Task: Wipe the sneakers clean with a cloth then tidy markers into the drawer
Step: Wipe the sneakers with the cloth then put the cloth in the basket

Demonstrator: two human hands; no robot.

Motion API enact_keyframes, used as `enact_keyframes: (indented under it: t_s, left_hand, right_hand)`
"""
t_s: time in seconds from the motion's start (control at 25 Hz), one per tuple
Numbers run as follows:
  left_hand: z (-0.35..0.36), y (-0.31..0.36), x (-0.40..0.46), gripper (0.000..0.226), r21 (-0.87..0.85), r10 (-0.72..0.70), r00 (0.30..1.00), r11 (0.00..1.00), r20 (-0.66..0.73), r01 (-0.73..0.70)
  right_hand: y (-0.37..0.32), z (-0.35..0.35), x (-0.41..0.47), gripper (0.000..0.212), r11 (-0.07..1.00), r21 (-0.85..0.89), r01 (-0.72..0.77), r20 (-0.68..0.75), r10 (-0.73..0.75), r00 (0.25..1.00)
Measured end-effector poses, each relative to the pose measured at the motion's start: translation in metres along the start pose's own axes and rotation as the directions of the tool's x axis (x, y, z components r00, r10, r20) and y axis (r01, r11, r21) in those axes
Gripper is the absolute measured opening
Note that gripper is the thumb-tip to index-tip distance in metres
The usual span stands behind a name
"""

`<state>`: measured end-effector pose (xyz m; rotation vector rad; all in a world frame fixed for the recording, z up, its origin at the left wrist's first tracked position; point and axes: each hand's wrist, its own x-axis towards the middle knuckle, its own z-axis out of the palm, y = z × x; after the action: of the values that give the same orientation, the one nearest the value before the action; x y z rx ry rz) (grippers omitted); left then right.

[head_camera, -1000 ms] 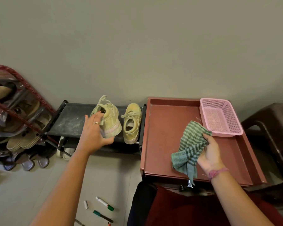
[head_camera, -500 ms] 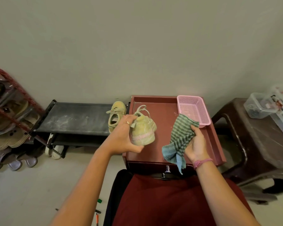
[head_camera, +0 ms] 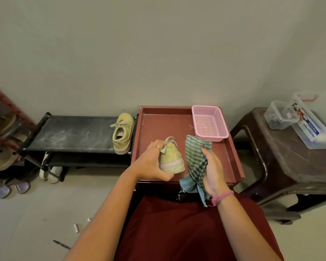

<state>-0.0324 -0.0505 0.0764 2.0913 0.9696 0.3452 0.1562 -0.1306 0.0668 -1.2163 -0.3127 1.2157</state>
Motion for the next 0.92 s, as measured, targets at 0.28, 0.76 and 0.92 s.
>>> enact_keyframes:
  t_s: [0.28,0.76,0.92]
  left_hand:
    - [0.003,-0.004,0.021,0.109,-0.220,-0.069,0.994,0.974,-0.087,0.048]
    - [0.022,-0.010,0.028,0.099,-0.337,-0.085,0.953,0.941,-0.290,-0.019]
    - [0.021,-0.003,0.027,0.089,-0.352,-0.110,0.938,0.936,-0.328,-0.014]
  right_hand:
    - [0.001,0.031,-0.006,0.026,0.978,-0.138,0.157,0.139,-0.137,0.981]
    - [0.010,0.034,0.009,0.051,-0.046,-0.675,0.736,0.696,-0.371,0.615]
    - [0.003,0.034,0.023,0.032,0.165,-0.754,0.636,0.564,-0.333,0.755]
